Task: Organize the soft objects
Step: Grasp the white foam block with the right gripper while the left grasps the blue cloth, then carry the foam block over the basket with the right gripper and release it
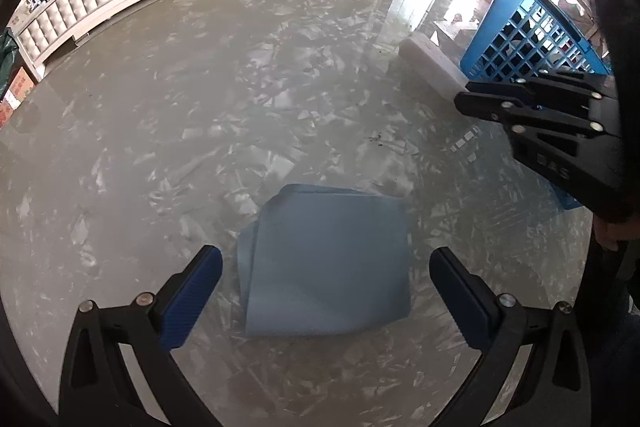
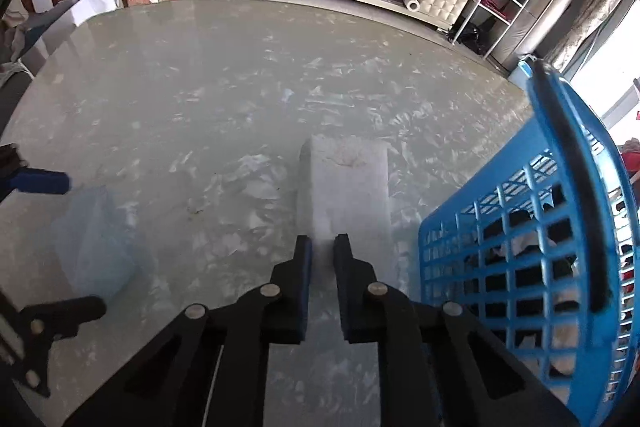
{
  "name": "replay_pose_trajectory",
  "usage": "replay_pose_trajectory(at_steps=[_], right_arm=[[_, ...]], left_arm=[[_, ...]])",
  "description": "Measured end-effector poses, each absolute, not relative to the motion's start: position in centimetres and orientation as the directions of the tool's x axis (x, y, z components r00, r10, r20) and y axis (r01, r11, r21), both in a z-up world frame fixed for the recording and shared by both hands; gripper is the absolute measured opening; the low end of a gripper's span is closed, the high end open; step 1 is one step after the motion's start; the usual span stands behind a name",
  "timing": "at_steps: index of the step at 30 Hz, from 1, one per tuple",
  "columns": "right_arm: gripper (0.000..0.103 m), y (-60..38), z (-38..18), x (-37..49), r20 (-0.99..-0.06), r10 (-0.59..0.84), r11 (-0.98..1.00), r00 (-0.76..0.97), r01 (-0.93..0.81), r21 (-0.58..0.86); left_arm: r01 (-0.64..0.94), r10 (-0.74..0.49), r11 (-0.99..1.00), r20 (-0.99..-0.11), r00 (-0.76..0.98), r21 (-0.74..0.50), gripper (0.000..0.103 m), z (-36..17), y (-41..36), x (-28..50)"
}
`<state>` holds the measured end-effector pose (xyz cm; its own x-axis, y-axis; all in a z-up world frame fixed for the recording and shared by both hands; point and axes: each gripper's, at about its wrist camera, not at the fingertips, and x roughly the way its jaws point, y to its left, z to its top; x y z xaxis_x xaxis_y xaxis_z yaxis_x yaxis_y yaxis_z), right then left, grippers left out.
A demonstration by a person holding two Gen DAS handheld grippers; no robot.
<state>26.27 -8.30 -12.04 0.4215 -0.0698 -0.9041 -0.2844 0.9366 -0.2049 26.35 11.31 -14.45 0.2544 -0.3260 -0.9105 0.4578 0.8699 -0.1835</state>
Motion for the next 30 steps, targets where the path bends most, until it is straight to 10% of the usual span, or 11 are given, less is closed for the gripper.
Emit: replay_pose_trajectory(at_steps=[11,30], right_arm=[[0.010,-9.0,-9.9,23.6,-0.913,0.011,0.946,0.409,-0.300,-0.123],[0.010,-9.1,-0.4,18.0,-0.840,0.096,0.914,0.534,-0.382,-0.139]], left_arm=[[0.488,-0.281,0.864,-0.923,0.264,-0.124,0.015,-13.7,10.0,26.4],[0.488,-0.332,0.865,-0.862,0.383,-0.117,0.010,-3.6,8.3,20.9]])
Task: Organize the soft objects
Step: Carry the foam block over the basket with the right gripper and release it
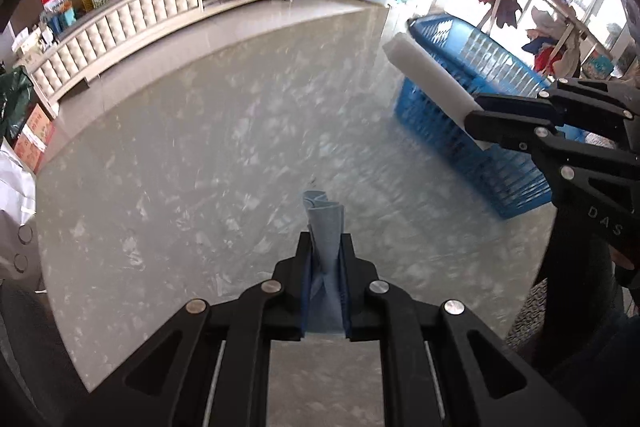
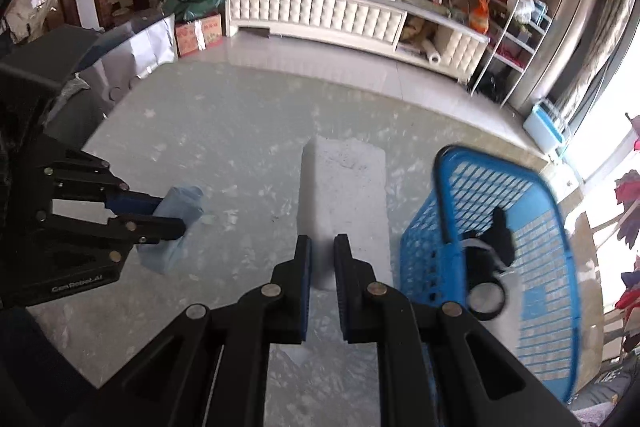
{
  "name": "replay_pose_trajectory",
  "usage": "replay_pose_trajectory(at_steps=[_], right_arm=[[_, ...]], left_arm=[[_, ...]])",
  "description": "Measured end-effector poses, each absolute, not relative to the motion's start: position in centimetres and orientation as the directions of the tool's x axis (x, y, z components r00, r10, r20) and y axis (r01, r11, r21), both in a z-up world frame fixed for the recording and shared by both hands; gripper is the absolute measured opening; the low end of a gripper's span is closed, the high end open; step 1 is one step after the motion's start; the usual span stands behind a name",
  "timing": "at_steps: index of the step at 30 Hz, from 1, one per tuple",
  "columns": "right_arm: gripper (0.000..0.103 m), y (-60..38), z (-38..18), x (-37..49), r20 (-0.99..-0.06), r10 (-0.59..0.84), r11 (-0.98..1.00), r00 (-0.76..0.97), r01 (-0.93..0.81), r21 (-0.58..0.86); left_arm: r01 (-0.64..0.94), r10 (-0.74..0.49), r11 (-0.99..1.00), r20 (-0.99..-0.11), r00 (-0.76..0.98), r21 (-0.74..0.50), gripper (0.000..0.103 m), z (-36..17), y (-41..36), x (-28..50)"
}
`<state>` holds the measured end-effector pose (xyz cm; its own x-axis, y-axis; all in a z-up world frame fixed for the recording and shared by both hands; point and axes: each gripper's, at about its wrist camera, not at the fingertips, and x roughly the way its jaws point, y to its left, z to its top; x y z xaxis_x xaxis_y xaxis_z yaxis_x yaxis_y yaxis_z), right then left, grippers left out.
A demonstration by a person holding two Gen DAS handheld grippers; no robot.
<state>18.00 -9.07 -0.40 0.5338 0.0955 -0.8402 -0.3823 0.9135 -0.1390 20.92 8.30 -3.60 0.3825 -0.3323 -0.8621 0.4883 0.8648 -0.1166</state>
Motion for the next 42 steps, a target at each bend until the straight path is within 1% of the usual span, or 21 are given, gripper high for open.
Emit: replay_pose_trajectory(at_steps=[7,15,19,24,28,35,38,42], right_arm=[[0.010,-11.2,3.4,15.9,-0.799,0.128,0.907,0.588,-0.396,-0.146],[0.010,-15.4,5.3,15.7,-0.753,0.086,0.918,0.652,-0.345,-0.195],[0.010,-17.5,4.9,15.7,-0.754,0.035,0.922,0.656,-0.312,-0.229],[0.011,-19.9,3.5,16.9,-0.766,-0.018,0.930,0.643,-0.271,-0.249],[0.011,-21.3,1.8,18.3,-0.800,-0.025,0.940,0.599,-0.259,-0.223],[0.011,-22.0,-3.3,20.1,-0.883,-0.060,0.945,0.465,-0.258,-0.200],[0.011,-22.3,-5.5,20.9,-0.933,-0.039,0.957,0.358,-0.254,-0.138],[0.011,-21.5,-6.4,21.3,-0.955,-0.017,0.957,0.295,-0.273,-0.101]], left_arm=[[0.483,-0.364,0.865,-0.833,0.417,-0.136,0.010,-0.5,6.7,19.7],[0.516,-0.381,0.848,-0.818,0.431,-0.123,0.010,1.5,3.9,19.1],[0.533,-0.401,0.835,-0.812,0.424,-0.134,0.010,1.8,2.8,19.3],[0.553,-0.392,0.825,-0.825,0.406,-0.120,0.010,1.6,1.1,19.4],[0.561,-0.398,0.819,-0.825,0.400,-0.123,0.010,1.6,0.4,19.4],[0.561,-0.397,0.819,-0.825,0.402,-0.121,0.010,1.7,0.0,19.8],[0.564,-0.400,0.817,-0.821,0.408,-0.118,0.010,1.9,-0.2,19.7],[0.567,-0.398,0.816,-0.823,0.404,-0.116,0.010,1.7,-0.5,19.8]])
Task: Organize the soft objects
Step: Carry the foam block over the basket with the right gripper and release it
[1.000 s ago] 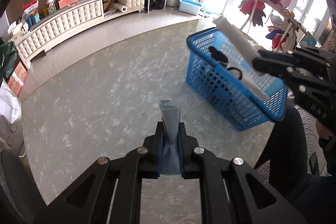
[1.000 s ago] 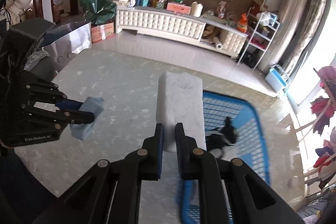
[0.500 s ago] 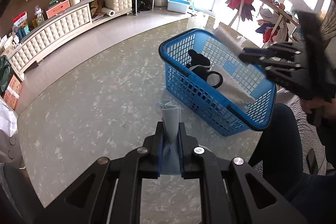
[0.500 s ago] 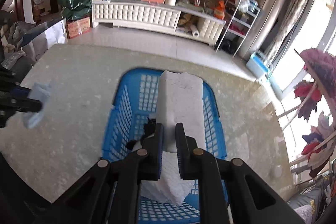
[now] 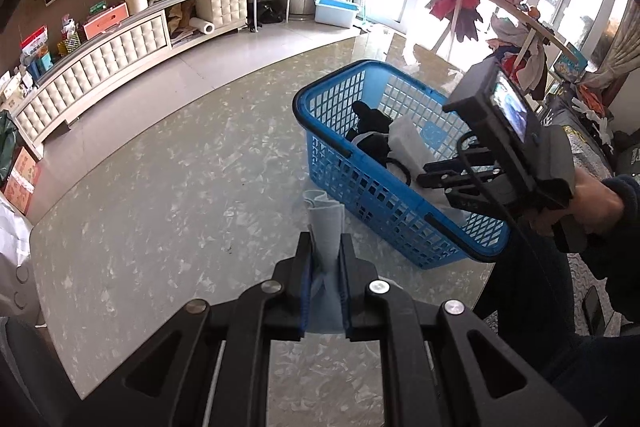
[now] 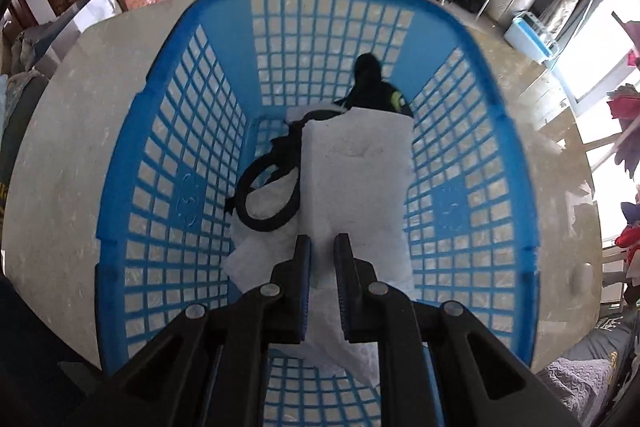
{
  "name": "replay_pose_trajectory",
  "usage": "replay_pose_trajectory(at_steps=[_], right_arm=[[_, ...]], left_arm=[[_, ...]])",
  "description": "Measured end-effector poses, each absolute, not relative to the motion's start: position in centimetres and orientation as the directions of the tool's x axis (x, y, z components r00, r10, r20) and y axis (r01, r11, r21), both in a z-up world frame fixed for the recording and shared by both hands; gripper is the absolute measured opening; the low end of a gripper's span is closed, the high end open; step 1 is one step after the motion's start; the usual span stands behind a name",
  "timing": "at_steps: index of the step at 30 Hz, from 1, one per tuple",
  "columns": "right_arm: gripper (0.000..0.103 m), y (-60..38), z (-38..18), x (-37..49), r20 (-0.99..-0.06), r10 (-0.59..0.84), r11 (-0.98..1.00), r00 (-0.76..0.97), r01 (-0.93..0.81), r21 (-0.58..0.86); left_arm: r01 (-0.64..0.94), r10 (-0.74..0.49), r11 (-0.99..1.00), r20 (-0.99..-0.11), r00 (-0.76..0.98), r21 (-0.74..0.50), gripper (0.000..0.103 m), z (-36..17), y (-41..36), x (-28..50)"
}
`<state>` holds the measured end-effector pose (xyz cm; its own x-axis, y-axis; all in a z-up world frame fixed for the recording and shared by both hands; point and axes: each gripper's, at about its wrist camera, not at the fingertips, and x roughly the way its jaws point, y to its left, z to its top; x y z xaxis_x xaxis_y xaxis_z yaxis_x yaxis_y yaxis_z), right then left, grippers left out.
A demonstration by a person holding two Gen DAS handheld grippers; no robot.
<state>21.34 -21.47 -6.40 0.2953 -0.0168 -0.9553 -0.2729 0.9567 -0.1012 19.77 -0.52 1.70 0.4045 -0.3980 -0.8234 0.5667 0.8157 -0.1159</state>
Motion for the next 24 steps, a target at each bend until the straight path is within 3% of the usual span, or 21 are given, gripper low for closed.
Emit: replay_pose_trajectory(at_steps=[8,11,15,18,24], right_arm=[[0.013,-20.6,-6.7,21.2,-0.962,-0.008,0.952,0.274,-0.293,-0.091],[0.018,-20.4,-6.2,20.5,-0.958,-0.003,0.957,0.288,-0.276,-0.086],[0.047,-21.7,-5.2,19.8,-0.947,-0.009,0.955,0.320,-0.277,-0.102],[0.055,-22.3,-4.4,18.0,-0.937,0.008,0.952,0.348,-0.291,-0.100],[0.088,-23.6,-1.8,16.2,-0.915,0.041,0.949,0.402,-0.302,-0.090]], left_arm=[[0.575,-0.390,0.811,-0.834,0.391,-0.110,0.010,1.5,-1.3,19.8],[0.574,-0.389,0.811,-0.833,0.393,-0.108,0.010,1.8,-1.5,19.7],[0.582,-0.385,0.808,-0.831,0.401,-0.093,0.010,2.3,-2.1,19.6],[0.589,-0.385,0.803,-0.829,0.406,-0.084,0.010,2.7,-2.9,19.5],[0.614,-0.388,0.786,-0.828,0.404,-0.068,0.010,3.4,-5.2,19.0]])
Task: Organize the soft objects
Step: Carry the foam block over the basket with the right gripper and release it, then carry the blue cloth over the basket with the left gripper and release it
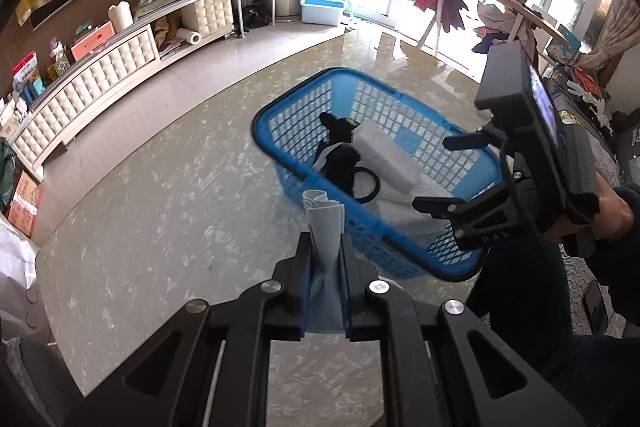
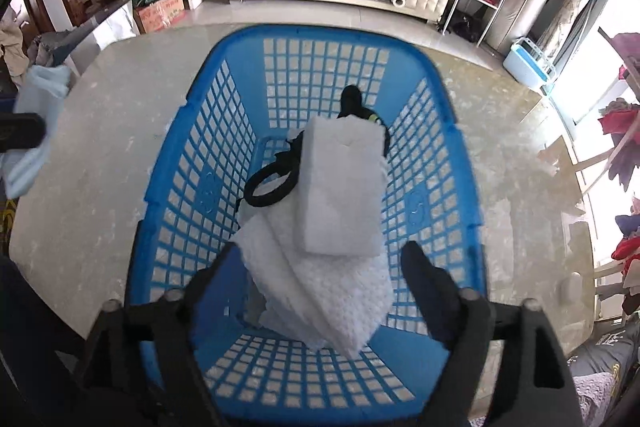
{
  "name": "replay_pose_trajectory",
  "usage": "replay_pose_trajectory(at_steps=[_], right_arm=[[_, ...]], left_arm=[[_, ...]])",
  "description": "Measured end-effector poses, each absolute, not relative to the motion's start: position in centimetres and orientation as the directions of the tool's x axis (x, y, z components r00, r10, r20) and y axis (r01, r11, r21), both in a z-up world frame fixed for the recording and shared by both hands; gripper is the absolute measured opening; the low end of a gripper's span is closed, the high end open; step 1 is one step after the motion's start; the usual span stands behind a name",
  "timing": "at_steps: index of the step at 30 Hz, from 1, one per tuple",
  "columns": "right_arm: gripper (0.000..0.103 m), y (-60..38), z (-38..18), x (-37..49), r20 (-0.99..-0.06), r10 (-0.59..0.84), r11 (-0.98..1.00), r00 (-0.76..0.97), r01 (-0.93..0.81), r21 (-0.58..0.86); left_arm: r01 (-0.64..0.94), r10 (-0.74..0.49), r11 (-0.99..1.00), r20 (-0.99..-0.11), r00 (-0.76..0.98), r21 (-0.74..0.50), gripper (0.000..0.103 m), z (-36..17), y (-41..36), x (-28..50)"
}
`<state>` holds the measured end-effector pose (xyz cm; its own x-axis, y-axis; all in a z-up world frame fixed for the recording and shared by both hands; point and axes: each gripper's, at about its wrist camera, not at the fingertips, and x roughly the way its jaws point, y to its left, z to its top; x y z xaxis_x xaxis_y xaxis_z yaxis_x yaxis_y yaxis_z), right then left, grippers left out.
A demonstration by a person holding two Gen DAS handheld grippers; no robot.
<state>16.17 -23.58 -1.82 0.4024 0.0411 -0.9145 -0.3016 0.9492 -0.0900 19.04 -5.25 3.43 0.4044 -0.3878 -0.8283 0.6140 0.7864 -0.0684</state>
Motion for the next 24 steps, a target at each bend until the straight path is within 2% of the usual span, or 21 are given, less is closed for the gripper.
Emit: replay_pose_trajectory(at_steps=[1,4,17,24], right_arm=[[0.094,-24.0,-1.4,15.9,-0.911,0.044,0.950,0.409,-0.299,-0.088],[0.103,-24.8,-0.1,14.8,-0.898,0.052,0.952,0.437,-0.292,-0.087],[0.103,-30.7,2.5,12.4,-0.856,0.032,0.970,0.516,-0.222,-0.098],[0.103,-33.0,1.9,12.3,-0.856,0.051,0.984,0.515,-0.172,-0.045]], left_arm=[[0.621,-0.391,0.781,-0.828,0.403,-0.067,0.010,3.6,-5.8,19.0],[0.641,-0.396,0.766,-0.827,0.398,-0.059,0.010,3.8,-7.3,18.8],[0.747,-0.427,0.663,-0.844,0.324,-0.049,0.010,3.7,-15.9,19.7],[0.777,-0.380,0.629,-0.884,0.274,-0.030,0.010,0.6,-19.7,21.5]])
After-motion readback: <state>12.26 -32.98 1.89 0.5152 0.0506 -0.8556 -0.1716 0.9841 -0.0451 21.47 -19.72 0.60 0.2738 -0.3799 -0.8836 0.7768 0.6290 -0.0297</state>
